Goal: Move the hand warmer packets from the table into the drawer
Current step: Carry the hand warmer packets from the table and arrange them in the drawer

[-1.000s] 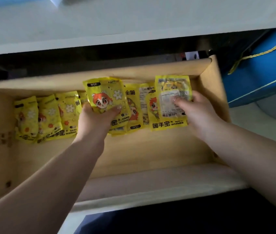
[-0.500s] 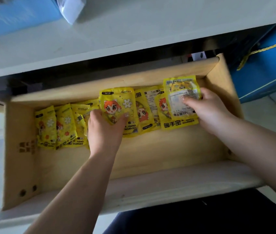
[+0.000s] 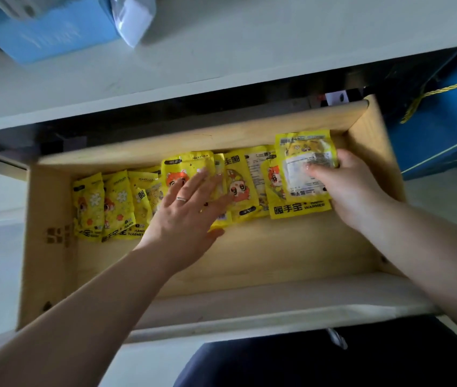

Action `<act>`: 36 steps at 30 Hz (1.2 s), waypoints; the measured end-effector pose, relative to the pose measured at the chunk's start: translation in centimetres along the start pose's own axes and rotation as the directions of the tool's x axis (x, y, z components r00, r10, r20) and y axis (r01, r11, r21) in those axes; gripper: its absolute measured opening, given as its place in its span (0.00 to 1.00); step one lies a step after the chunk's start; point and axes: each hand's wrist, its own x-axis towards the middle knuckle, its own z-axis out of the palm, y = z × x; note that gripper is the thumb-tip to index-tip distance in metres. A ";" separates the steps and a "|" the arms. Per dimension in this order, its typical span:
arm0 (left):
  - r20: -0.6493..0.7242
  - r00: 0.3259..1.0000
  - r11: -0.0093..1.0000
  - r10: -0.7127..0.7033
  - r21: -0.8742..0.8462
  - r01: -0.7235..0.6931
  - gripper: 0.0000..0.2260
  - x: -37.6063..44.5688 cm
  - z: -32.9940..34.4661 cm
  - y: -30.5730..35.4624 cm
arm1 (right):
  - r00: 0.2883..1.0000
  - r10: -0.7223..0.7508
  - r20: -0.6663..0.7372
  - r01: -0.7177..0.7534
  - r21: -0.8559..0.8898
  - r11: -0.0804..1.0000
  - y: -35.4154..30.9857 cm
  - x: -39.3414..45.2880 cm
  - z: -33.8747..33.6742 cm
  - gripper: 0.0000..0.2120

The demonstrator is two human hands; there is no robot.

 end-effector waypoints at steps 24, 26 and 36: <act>-0.030 0.995 0.993 0.100 -0.052 -0.101 0.30 6.4 0.4 7.1 | 0.987 -0.079 -0.140 0.041 -0.258 0.965 -0.1 0.2 -0.9 0.21; -0.118 0.991 0.996 0.067 -0.047 -0.073 0.30 6.7 1.3 7.2 | 0.981 -0.128 -0.149 0.073 -0.328 0.942 0.0 0.1 -0.9 0.26; -0.062 0.996 0.992 -0.057 -0.117 0.050 0.25 7.4 0.9 8.8 | 0.939 -0.331 0.095 0.259 -0.827 0.498 -2.0 -3.2 -1.1 0.39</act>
